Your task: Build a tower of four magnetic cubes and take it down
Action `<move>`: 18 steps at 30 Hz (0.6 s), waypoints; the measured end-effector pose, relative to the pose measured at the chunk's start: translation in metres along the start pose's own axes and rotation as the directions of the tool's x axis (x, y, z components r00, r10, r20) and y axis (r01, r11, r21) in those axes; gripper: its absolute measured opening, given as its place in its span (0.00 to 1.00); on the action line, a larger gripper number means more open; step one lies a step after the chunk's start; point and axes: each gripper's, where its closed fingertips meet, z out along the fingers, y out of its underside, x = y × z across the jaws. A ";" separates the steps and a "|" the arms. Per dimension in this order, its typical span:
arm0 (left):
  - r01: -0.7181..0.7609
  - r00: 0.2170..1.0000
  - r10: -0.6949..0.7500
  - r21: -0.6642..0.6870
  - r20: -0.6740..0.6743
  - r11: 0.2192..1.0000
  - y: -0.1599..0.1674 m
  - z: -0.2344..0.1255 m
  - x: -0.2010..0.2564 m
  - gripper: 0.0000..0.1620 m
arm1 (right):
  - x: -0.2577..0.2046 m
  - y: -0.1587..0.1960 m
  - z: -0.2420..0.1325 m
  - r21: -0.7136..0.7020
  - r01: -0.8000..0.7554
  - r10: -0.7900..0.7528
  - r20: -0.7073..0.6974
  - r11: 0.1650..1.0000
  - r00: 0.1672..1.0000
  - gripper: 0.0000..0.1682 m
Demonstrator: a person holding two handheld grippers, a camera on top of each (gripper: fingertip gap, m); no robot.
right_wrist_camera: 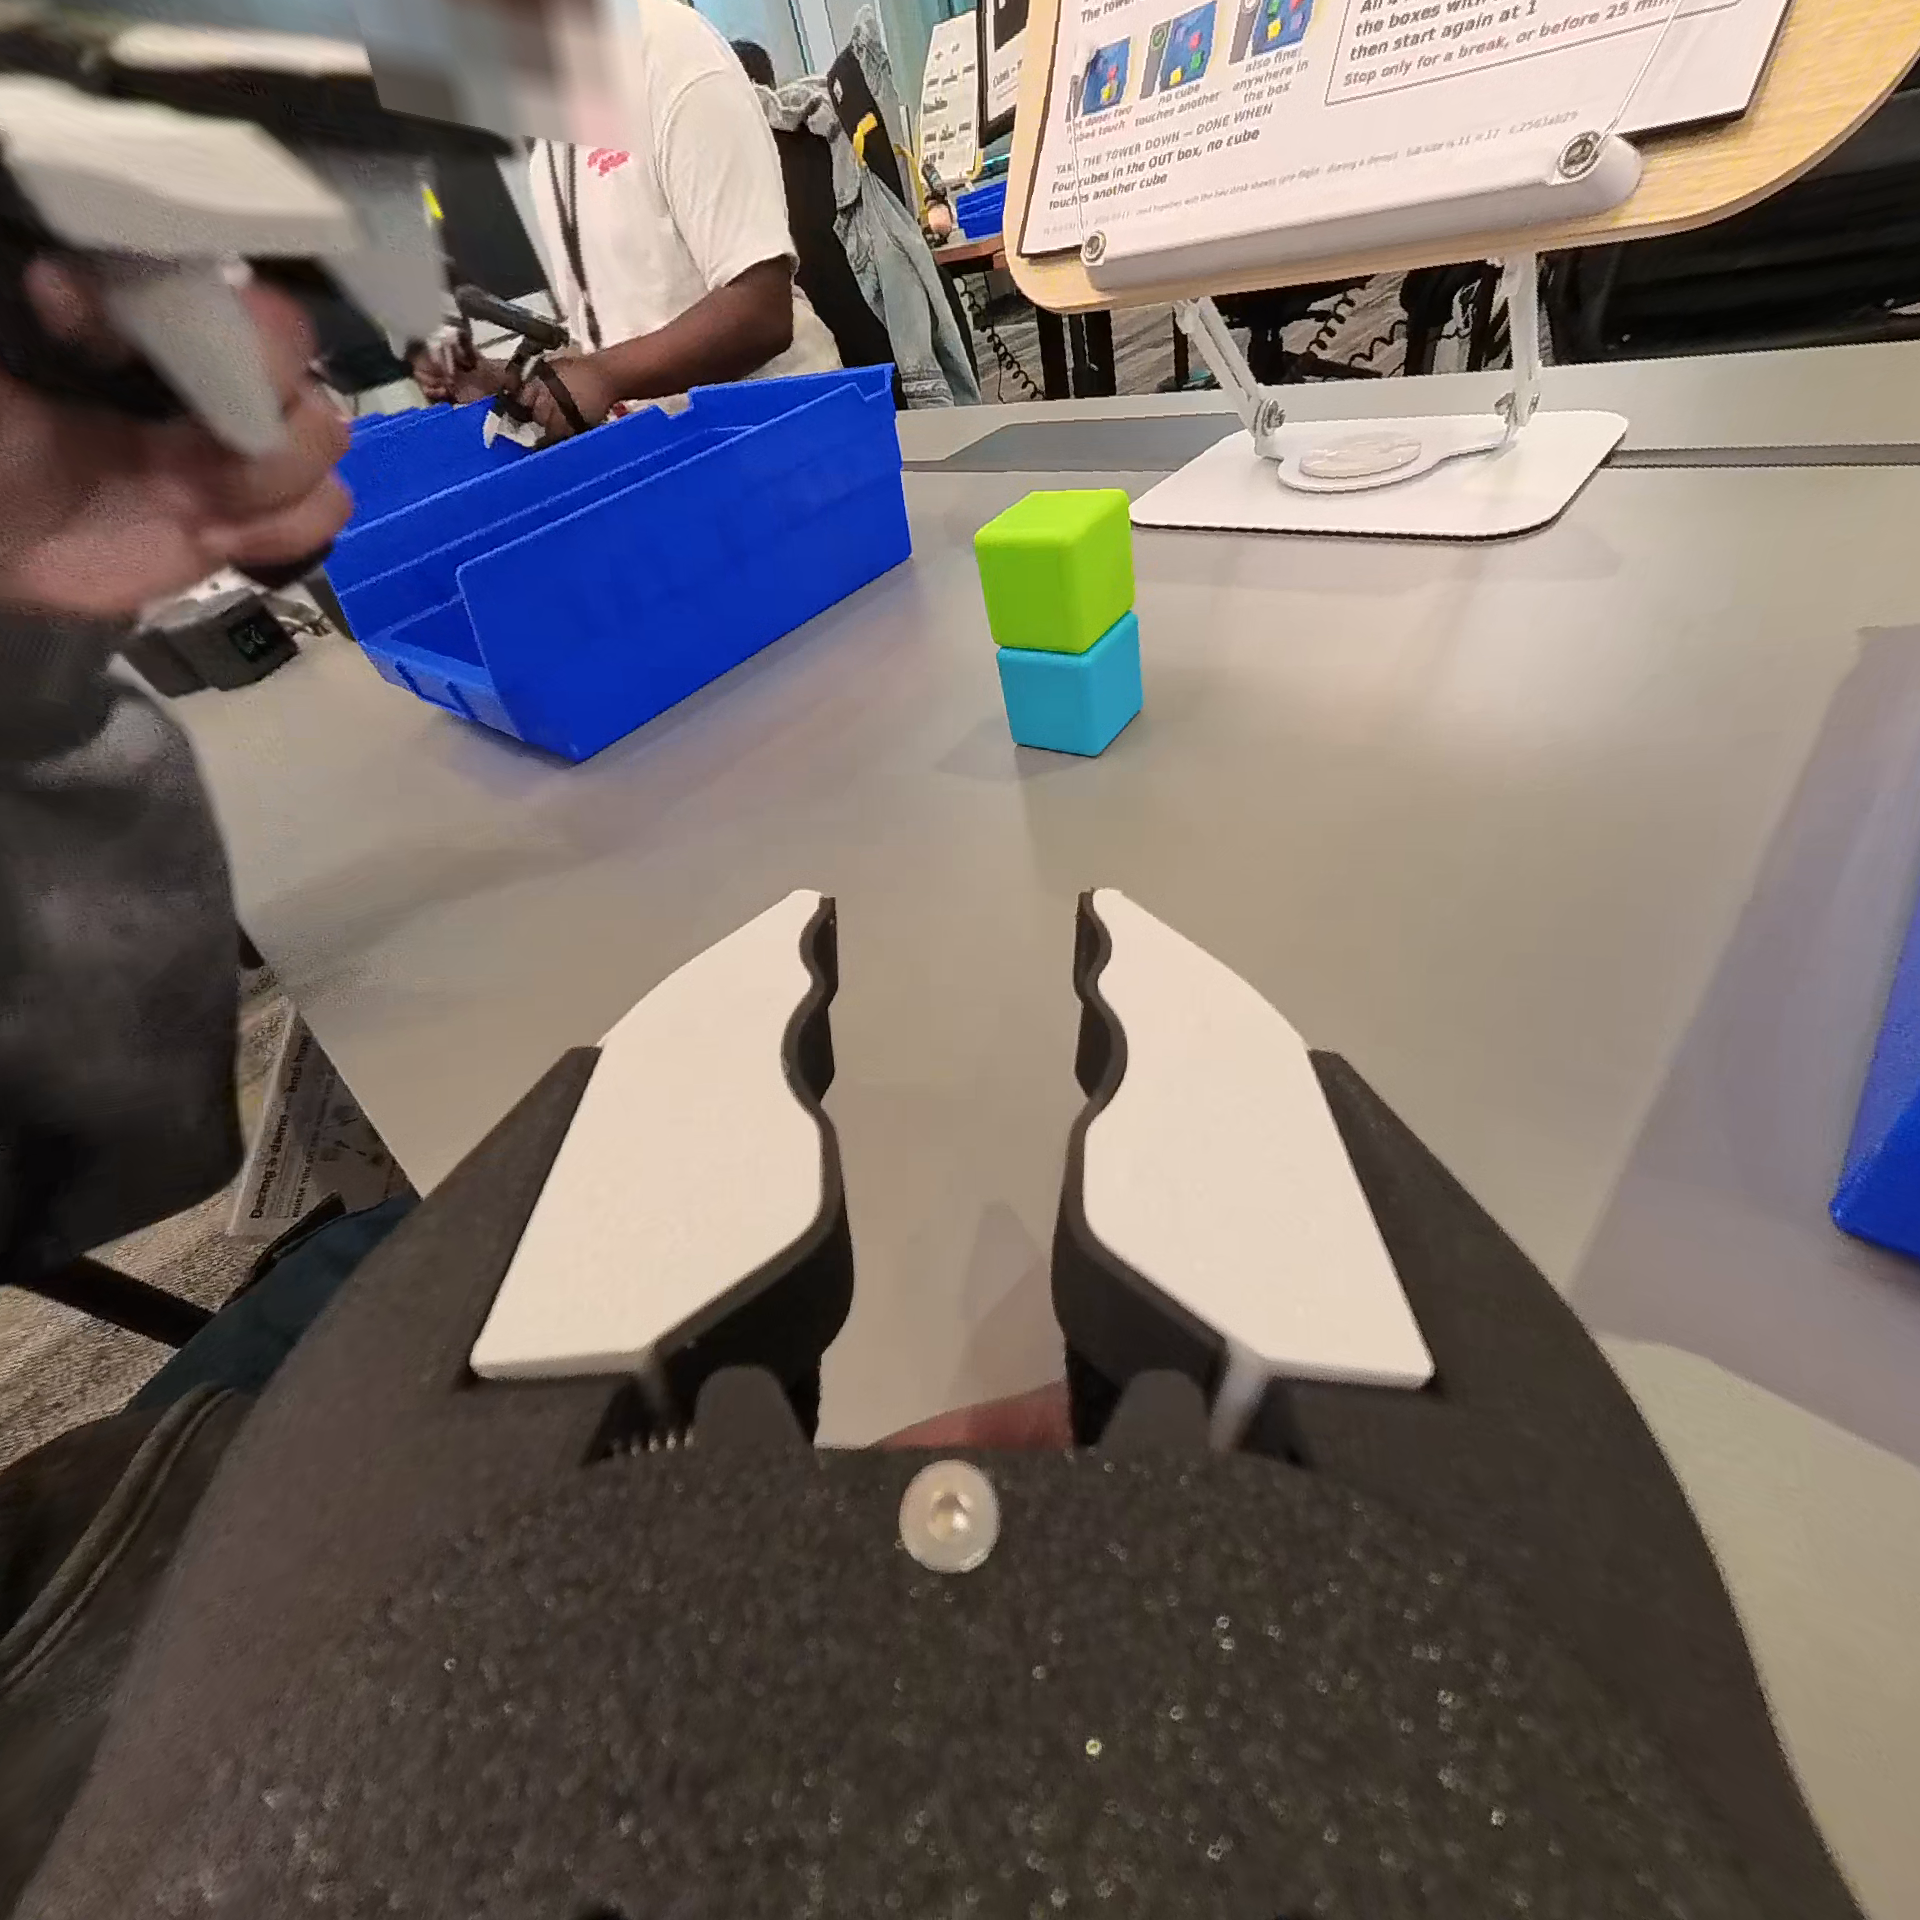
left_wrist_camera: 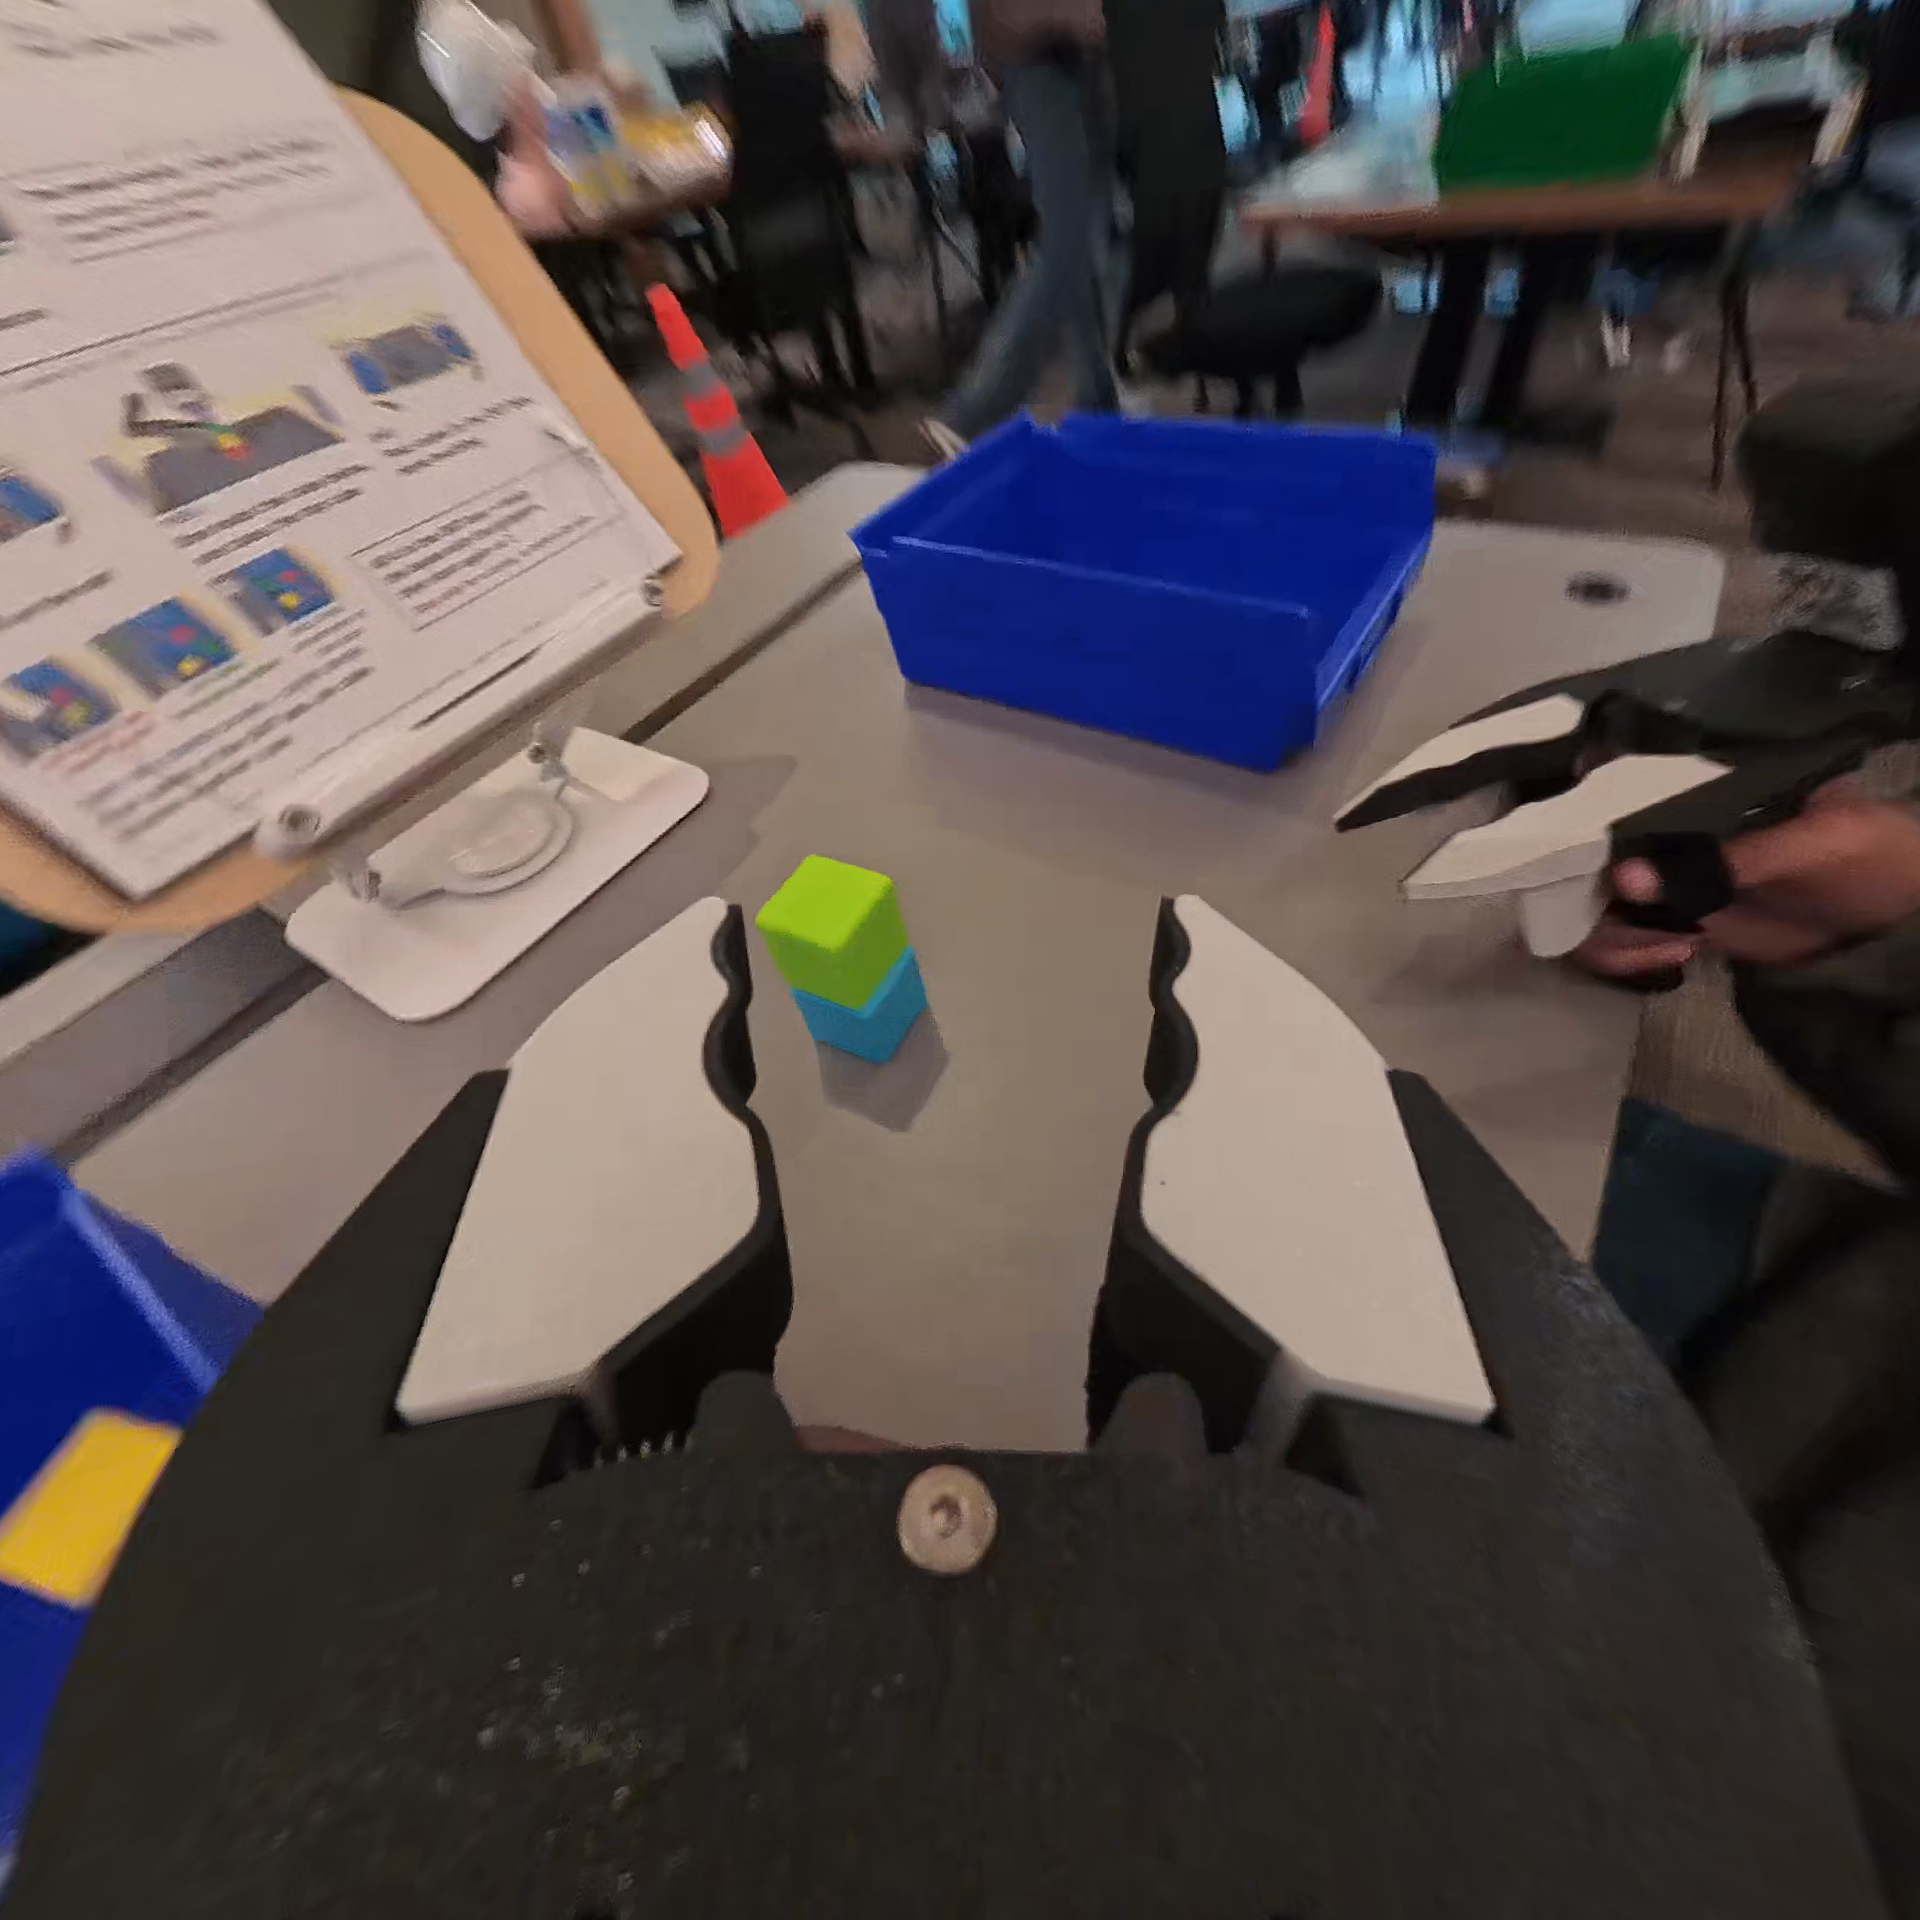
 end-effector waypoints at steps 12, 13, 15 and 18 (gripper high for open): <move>0.296 0.929 -0.324 0.164 0.180 0.941 0.125 -0.104 0.076 0.42 | -0.005 0.000 0.000 0.001 0.066 -0.066 -0.015 0.998 0.998 0.26; 0.326 0.922 -0.353 0.171 0.159 0.930 0.130 -0.104 0.082 0.42 | -0.005 0.000 0.000 0.000 0.066 -0.066 -0.015 0.998 0.998 0.26; 0.337 0.924 -0.355 0.138 0.145 0.932 0.136 -0.101 0.089 0.43 | -0.005 0.000 0.000 0.003 0.062 -0.062 -0.013 0.998 0.998 0.26; 0.272 0.931 -0.287 0.095 0.225 0.957 0.138 -0.100 0.078 0.42 | -0.005 0.000 0.000 0.000 0.061 -0.061 -0.015 0.998 0.998 0.26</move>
